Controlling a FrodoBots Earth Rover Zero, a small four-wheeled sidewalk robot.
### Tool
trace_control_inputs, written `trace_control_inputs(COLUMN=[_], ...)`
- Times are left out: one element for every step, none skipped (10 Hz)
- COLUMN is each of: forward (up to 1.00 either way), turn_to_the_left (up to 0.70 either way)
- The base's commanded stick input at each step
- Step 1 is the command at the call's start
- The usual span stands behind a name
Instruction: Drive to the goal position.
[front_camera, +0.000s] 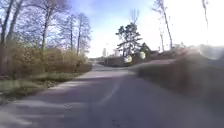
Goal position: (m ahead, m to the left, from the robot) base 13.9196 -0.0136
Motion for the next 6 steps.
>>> trace_control_inputs(forward=[1.00,1.00,1.00,1.00,1.00,1.00], turn_to_the_left=[0.00,0.00,0.00,0.00,0.00,0.00])
